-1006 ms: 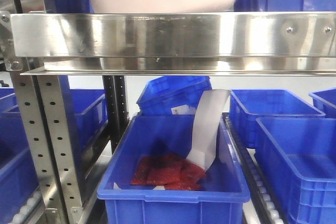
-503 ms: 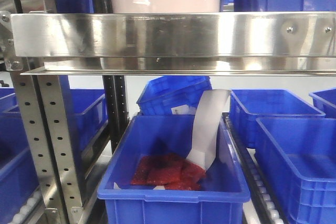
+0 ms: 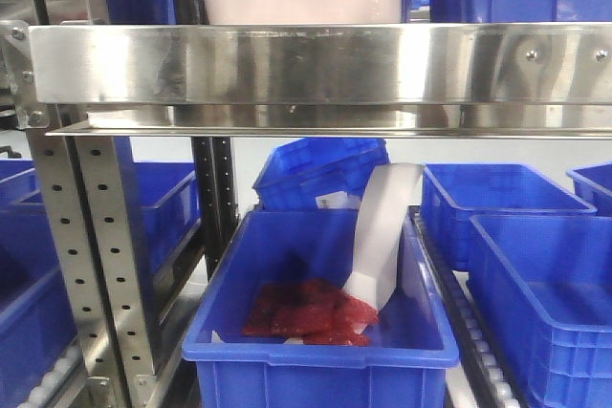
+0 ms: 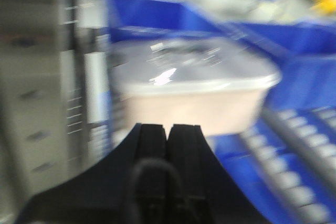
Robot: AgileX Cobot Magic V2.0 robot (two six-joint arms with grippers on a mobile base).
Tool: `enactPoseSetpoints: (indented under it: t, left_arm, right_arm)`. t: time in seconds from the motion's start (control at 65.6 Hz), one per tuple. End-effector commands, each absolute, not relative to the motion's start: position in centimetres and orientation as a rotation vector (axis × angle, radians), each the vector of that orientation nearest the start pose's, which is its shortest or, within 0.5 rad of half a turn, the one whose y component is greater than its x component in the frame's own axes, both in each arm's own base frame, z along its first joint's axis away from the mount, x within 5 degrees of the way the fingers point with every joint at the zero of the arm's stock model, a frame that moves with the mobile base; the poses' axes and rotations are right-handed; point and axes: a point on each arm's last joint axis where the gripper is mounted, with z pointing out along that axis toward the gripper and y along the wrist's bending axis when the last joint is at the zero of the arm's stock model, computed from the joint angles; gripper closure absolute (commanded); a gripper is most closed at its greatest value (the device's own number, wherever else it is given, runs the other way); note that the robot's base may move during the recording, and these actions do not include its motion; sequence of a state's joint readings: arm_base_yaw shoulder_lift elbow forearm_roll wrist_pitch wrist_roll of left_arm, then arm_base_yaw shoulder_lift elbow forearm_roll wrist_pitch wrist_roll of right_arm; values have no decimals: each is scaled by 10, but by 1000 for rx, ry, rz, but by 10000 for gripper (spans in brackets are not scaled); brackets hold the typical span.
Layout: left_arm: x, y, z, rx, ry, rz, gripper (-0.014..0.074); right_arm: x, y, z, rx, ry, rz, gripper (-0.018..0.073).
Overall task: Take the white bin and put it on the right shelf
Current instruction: 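Open both grippers and pull them back from the bin's clips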
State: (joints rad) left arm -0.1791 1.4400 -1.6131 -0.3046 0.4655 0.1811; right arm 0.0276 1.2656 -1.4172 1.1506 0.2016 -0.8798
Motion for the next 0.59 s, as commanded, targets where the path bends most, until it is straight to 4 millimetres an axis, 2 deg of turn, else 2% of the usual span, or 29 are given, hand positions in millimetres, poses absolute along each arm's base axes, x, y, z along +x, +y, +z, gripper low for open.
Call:
enactPoseSetpoints:
  t: [0.0,0.152,0.274,0.411,0.579]
  left_arm:
    - [296,-64,504,108,1636,-247,714]
    - [271,-58,503,64,1576,-277,714]
    - [251,-54,492,50,1525,-295,715]
    - [225,-48,467,6,1450,-342,714]
    - [187,-39,418,-7,1443,-339,715]
  right_arm:
    - [251,23,519,-14,1347,316,502]
    - [222,15,500,55,1339,267,502]
    - [200,3,472,161,1331,186,503]
    - [177,-1,427,198,1394,151,505]
    - [140,1,384,165,1449,180,505]
